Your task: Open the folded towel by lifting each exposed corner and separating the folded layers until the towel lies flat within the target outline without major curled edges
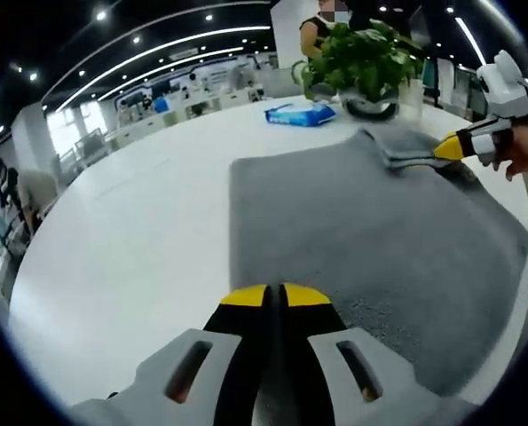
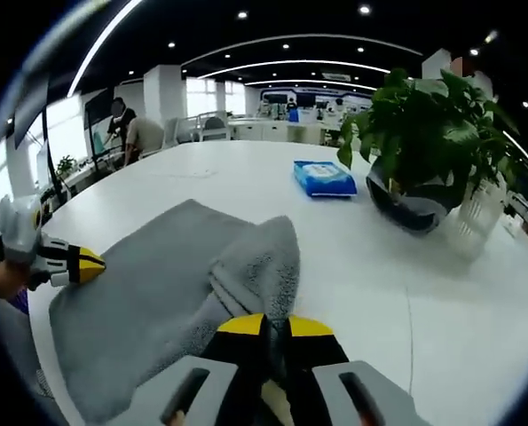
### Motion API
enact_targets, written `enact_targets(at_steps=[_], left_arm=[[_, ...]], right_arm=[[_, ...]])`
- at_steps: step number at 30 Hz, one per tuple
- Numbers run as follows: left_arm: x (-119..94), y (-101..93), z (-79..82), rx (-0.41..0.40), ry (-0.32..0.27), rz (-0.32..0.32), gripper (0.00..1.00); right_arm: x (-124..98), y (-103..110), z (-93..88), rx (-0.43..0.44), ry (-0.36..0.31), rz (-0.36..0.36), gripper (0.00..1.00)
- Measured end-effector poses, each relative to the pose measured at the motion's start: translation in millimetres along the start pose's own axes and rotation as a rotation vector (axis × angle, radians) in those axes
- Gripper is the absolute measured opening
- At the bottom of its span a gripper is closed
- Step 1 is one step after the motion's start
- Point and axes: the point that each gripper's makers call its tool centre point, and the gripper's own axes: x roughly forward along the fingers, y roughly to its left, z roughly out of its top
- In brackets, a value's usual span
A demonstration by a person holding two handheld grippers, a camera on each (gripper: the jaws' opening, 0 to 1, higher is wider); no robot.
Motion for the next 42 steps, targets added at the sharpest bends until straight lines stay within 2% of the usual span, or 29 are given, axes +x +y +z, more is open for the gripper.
enact_targets(at_steps=[4, 8, 10, 12, 14, 16, 19, 22, 29, 34, 37, 39, 42], left_arm=[[-4.3, 8.2, -4.0, -0.01, 0.002, 0.016, 0.05], [-8.9, 16.0, -8.3, -0.026, 0.005, 0.035, 0.05], [-11.9, 20.3, -11.2, -0.038, 0.003, 0.045, 0.05], [-15.0, 24.9, -14.1, -0.042, 0.001, 0.059, 0.05], [-18.7, 29.9, -17.5, -0.059, -0.003, 0.073, 0.05], [-21.3, 33.6, -20.0, -0.074, -0.012, 0.082, 0.05], [-24.3, 37.3, -22.6, -0.061, -0.017, 0.093, 0.04], [-27.2, 41.3, -25.0, -0.056, -0.013, 0.103, 0.04], [-35.7, 54.4, -33.6, -0.047, -0.006, 0.124, 0.04], [-39.7, 63.8, -37.3, -0.068, 0.008, 0.125, 0.04], [-40.2, 66.6, -38.9, -0.075, 0.013, 0.121, 0.04], [-40.9, 67.9, -39.4, -0.072, 0.016, 0.122, 0.04], [-41.5, 71.8, -40.6, -0.031, 0.022, 0.129, 0.04]], right_arm=[[6.7, 3.9, 2.6, 0.017, -0.004, 0.009, 0.04], [13.3, 8.8, 6.4, -0.005, -0.011, 0.01, 0.06], [15.6, 15.7, 13.0, 0.0, -0.044, 0.045, 0.07], [14.2, 17.4, 20.1, 0.001, -0.063, 0.039, 0.1], [15.4, 23.2, 30.4, -0.043, -0.104, 0.048, 0.13], [17.7, 35.5, 35.6, -0.06, -0.116, 0.081, 0.16], [21.9, 50.4, 39.1, -0.166, -0.122, 0.102, 0.24], [27.1, 69.6, 36.9, -0.229, -0.116, 0.144, 0.26], [42.8, 87.3, 26.7, -0.267, -0.075, 0.181, 0.27], [52.7, 88.3, 16.8, -0.338, -0.034, 0.166, 0.23], [58.3, 87.4, 13.2, -0.365, -0.014, 0.147, 0.13], [60.2, 85.5, 14.5, -0.378, -0.016, 0.134, 0.08], [61.1, 80.3, 22.4, -0.359, -0.035, 0.116, 0.06]])
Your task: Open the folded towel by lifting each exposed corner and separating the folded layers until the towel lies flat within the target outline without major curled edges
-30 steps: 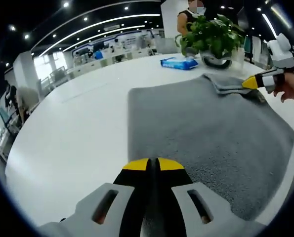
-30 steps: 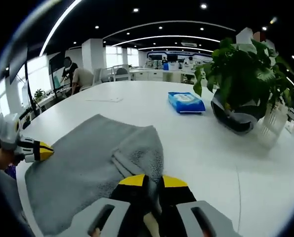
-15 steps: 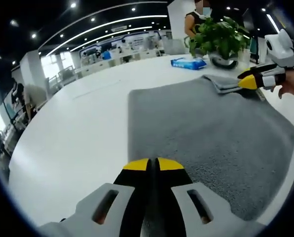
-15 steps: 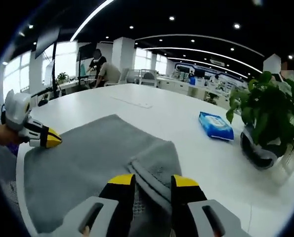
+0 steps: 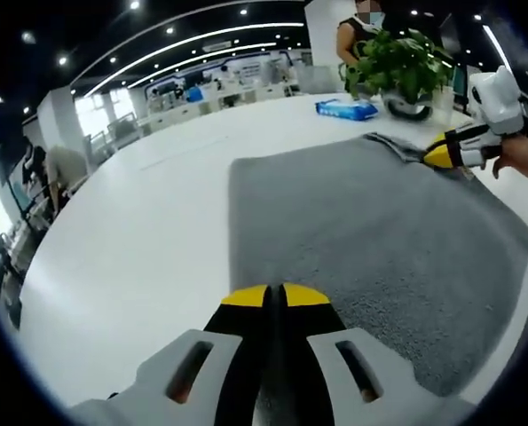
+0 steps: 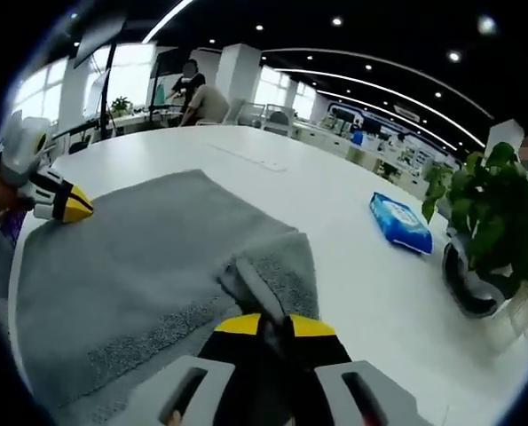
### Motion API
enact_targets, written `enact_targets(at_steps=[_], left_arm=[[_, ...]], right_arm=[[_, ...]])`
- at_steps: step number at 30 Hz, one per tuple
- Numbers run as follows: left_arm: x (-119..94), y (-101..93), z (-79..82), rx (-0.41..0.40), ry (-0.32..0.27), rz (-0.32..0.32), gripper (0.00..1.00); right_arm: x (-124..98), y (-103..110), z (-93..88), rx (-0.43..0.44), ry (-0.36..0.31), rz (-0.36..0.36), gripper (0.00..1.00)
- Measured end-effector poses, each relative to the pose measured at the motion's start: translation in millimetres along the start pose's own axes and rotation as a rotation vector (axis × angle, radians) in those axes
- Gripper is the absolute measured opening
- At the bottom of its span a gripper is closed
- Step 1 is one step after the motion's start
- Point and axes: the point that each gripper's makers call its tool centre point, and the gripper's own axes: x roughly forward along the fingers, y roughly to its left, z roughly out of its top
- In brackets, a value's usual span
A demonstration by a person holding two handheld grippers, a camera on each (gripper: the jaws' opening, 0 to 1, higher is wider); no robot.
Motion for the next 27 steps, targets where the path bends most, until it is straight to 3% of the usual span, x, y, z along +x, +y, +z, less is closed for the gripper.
enact_targets(at_steps=[8, 17, 20, 23, 27], left_arm=[[-1.1, 11.4, -2.4, -0.001, 0.013, 0.011, 0.04], [-4.7, 28.6, -7.6, -0.012, 0.039, 0.051, 0.04], [-4.4, 27.0, -7.4, -0.032, 0.056, 0.066, 0.04], [-6.3, 21.3, -5.4, 0.019, 0.077, 0.082, 0.04], [-9.9, 8.8, -2.1, 0.017, 0.075, 0.065, 0.03]], right_arm=[[-0.3, -25.4, -0.1, 0.044, -0.01, -0.051, 0.05], [0.2, -44.9, -16.7, 0.112, 0.026, -0.087, 0.04], [-5.8, -45.8, -19.7, 0.145, 0.032, -0.085, 0.04], [-13.2, -44.4, -19.8, 0.185, 0.028, -0.077, 0.04], [-25.0, -34.6, -24.7, 0.235, 0.037, -0.041, 0.06]])
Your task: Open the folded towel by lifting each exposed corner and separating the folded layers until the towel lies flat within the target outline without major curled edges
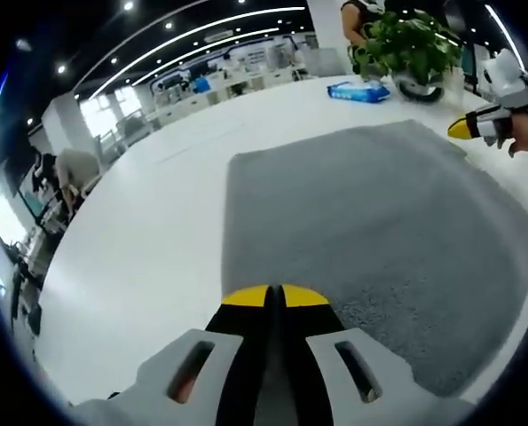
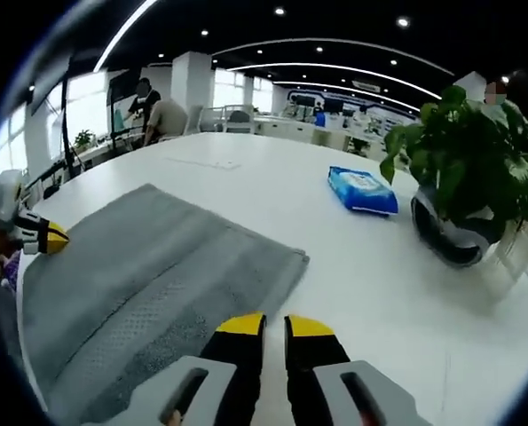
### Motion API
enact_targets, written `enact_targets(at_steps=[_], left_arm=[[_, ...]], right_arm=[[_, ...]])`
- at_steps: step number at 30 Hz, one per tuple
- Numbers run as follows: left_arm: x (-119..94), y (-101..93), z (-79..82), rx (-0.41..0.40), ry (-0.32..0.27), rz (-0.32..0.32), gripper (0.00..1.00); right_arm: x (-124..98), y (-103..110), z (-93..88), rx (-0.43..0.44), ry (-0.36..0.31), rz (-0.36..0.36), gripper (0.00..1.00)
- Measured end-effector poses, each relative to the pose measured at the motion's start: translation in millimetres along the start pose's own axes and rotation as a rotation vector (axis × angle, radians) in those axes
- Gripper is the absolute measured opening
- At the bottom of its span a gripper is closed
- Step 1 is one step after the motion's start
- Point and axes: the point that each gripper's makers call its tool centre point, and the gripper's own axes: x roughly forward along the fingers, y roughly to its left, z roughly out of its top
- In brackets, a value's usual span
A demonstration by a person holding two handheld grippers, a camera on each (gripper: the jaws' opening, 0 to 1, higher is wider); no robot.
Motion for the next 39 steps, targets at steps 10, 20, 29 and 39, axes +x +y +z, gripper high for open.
enact_targets(at_steps=[10, 20, 29, 39], left_arm=[[-16.7, -30.1, -4.3, -0.037, -0.029, -0.075, 0.03], [-12.6, -36.9, -2.7, -0.043, -0.029, -0.104, 0.03], [-11.6, -36.6, -6.3, -0.12, -0.057, -0.108, 0.03], [-13.9, -36.0, -9.3, -0.162, -0.084, -0.102, 0.03]], right_arm=[[-32.9, 25.9, -20.0, 0.178, 0.003, 0.06, 0.18], [-50.2, 64.8, -39.0, 0.239, 0.081, 0.096, 0.22], [-69.0, 75.5, -60.6, 0.249, 0.141, 0.055, 0.22], [-78.8, 88.6, -74.1, 0.324, 0.179, 0.03, 0.16]])
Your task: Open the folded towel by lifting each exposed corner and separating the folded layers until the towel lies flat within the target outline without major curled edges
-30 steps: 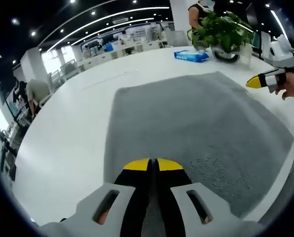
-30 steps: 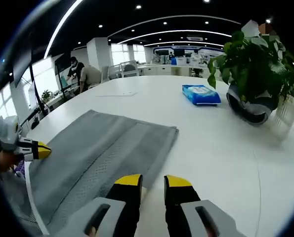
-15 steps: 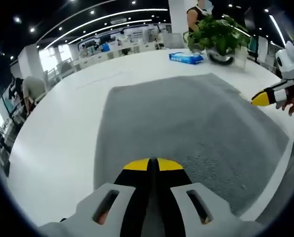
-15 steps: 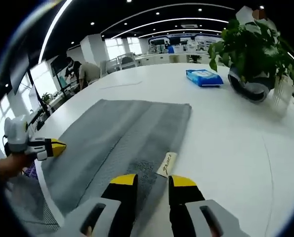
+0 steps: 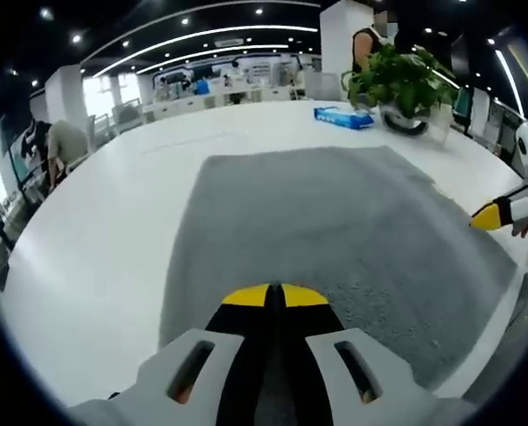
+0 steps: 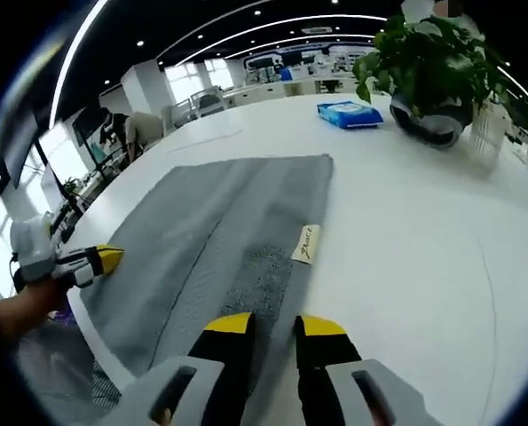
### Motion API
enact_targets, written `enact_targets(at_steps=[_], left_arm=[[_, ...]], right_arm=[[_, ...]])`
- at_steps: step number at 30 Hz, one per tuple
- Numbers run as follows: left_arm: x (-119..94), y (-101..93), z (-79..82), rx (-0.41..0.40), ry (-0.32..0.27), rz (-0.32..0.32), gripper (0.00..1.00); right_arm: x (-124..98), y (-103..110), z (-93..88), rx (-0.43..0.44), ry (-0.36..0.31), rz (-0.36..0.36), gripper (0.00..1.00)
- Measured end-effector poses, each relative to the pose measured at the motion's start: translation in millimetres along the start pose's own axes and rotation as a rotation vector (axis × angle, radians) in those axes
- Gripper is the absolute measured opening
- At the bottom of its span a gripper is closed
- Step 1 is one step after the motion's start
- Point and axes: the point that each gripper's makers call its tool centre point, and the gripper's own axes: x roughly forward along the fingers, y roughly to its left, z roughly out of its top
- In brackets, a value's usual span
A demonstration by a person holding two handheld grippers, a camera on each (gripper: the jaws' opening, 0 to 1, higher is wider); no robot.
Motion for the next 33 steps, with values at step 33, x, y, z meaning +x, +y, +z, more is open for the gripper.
enact_targets(at_steps=[33], left_arm=[[-44.7, -133.2, 40.8, -0.158, -0.02, -0.59, 0.01]], right_arm=[[-21.8, 82.8, 41.0, -0.159, -0.264, 0.095, 0.0]])
